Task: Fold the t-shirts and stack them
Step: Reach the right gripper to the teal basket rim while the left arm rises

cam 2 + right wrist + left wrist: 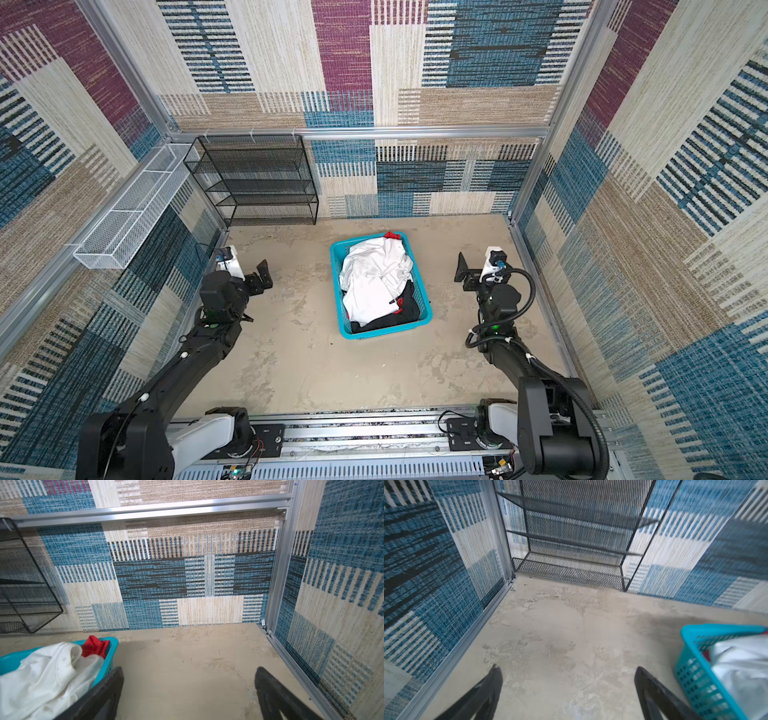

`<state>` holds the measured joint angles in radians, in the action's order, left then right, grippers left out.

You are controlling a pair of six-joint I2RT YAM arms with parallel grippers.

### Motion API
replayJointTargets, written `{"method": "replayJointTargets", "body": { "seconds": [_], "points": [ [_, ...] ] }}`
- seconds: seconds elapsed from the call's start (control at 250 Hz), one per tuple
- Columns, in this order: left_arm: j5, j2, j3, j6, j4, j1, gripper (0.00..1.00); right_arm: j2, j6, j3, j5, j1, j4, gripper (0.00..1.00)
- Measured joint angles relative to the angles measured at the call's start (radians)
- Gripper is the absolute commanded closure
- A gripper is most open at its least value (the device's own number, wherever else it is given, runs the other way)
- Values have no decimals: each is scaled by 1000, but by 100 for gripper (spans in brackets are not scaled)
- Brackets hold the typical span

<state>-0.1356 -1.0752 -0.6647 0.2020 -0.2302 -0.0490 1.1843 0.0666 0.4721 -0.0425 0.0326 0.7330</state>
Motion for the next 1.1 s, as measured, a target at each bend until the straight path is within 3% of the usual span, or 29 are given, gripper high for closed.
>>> {"method": "replayJointTargets", "body": {
  "seconds": [0.208, 0.352, 0.5, 0.608, 0.784, 0.964, 1.1],
  "points": [
    [306, 77, -159, 148, 407, -26, 1, 39, 85, 265, 3, -134, -473, 7],
    [573, 92, -198, 188, 632, -32, 1, 126, 159, 422, 4, -328, -684, 21],
    [749, 85, -203, 195, 784, -32, 1, 253, 249, 566, 16, -556, -797, 30],
    [822, 74, -208, 180, 856, -32, 1, 372, 300, 683, 28, -694, -847, 33],
    [875, 82, -182, 132, 898, -32, 1, 573, 353, 874, 91, -834, -941, 37],
    [923, 129, -118, 124, 867, -30, 1, 748, 375, 1064, 176, -916, -1069, 44],
    [961, 156, -89, 125, 831, -30, 1, 801, 389, 1104, 231, -921, -1138, 50]
  ]
}}
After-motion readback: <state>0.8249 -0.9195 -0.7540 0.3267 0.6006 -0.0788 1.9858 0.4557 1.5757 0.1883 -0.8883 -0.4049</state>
